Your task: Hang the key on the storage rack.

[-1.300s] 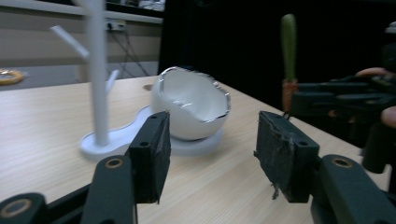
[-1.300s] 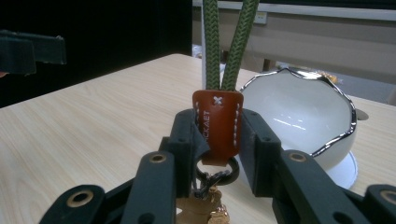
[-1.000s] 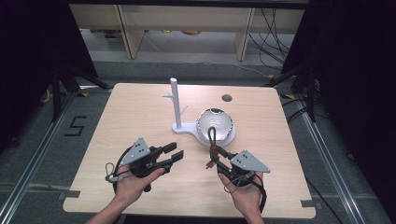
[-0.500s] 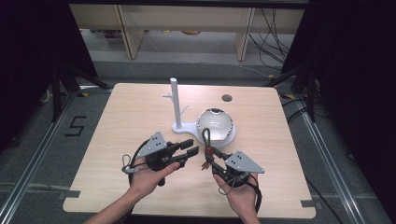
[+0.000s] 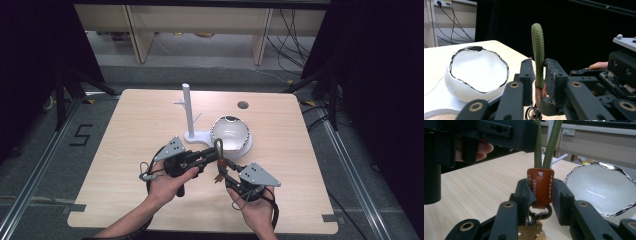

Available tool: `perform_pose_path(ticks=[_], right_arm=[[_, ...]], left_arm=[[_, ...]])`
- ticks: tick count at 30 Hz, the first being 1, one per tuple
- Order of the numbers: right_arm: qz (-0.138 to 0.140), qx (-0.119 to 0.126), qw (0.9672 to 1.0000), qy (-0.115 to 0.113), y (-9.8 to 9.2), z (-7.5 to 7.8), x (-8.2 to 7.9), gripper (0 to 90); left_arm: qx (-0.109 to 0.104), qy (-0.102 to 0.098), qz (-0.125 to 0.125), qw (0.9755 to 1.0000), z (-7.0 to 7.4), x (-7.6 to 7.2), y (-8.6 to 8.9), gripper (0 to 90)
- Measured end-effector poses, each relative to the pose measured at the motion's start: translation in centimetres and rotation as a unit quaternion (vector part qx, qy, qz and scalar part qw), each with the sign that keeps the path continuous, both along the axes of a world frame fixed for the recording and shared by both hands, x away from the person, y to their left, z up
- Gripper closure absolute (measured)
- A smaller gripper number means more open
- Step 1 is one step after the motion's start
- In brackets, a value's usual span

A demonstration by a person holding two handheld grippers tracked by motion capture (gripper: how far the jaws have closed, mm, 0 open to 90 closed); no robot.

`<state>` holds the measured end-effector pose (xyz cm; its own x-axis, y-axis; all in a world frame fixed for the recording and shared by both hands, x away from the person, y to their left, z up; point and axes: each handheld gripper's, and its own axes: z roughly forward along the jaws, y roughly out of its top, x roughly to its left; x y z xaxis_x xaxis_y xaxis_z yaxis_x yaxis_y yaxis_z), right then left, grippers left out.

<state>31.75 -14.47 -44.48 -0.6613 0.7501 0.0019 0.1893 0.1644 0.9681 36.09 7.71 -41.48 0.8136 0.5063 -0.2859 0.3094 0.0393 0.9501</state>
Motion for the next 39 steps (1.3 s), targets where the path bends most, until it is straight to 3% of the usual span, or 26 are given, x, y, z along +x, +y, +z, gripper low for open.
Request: perform_pose_path(ticks=[3, 6, 8, 16, 20, 22, 25, 26, 28, 30, 31, 34, 39], right_arm=[[-0.008, -0.007, 0.9999, 0.007, 0.0, 0.0, -0.2, 69.0], [-0.003, -0.015, 0.9999, -0.004, 0.1, -0.1, -0.1, 69.0], [-0.003, -0.015, 0.9999, 0.006, 0.2, -0.1, -0.2, 69.0], [-0.005, -0.017, 0.9998, 0.007, 0.4, -0.1, -0.2, 68.8], [0.003, -0.021, 0.9998, 0.002, 0.5, -0.1, -0.1, 67.4], [0.006, -0.018, 0.9998, 0.010, 0.6, -0.1, 0.0, 62.3], [0.002, -0.034, 0.9990, 0.028, 0.7, -0.2, -0.1, 58.6], [0.014, -0.036, 0.9990, 0.020, 0.8, -0.3, 0.0, 58.2], [0.006, -0.038, 0.9989, 0.028, 0.7, -0.4, -0.2, 57.4], [0.008, -0.046, 0.9987, 0.019, 0.6, -0.4, -0.1, 57.1], [0.003, -0.041, 0.9987, 0.029, 0.6, -0.4, -0.2, 57.0], [0.013, -0.042, 0.9986, 0.029, 0.5, -0.5, 0.0, 57.0], [-0.002, -0.037, 0.9986, 0.037, 0.1, -0.3, -0.3, 56.9]], left_arm=[[-0.001, 0.005, -0.001, 1.0000, 0.0, 0.0, -0.1, 80.2], [0.000, 0.008, -0.002, 1.0000, 0.0, 0.0, -0.2, 80.1], [0.000, 0.007, 0.000, 1.0000, -0.1, 0.0, -0.2, 79.7], [0.010, 0.005, 0.002, 0.9999, 0.1, -0.1, -0.1, 83.3], [0.017, -0.004, 0.003, 0.9999, 0.2, -0.2, 0.0, 83.5], [0.021, -0.013, 0.008, 0.9997, 0.3, -0.3, 0.0, 83.6], [0.030, -0.024, 0.015, 0.9992, 0.5, -0.3, 0.3, 83.6], [0.035, -0.027, 0.020, 0.9988, 0.5, -0.3, 0.5, 83.6], [0.042, -0.033, 0.028, 0.9982, 0.6, -0.3, 0.8, 83.6], [0.045, -0.037, 0.036, 0.9976, 0.6, -0.3, 1.0, 83.6], [0.047, -0.039, 0.038, 0.9974, 0.6, -0.3, 1.2, 83.6], [0.051, -0.043, 0.049, 0.9965, 0.5, -0.2, 1.7, 83.6], [0.061, -0.047, 0.064, 0.9949, 0.6, -0.2, 2.5, 83.6]])
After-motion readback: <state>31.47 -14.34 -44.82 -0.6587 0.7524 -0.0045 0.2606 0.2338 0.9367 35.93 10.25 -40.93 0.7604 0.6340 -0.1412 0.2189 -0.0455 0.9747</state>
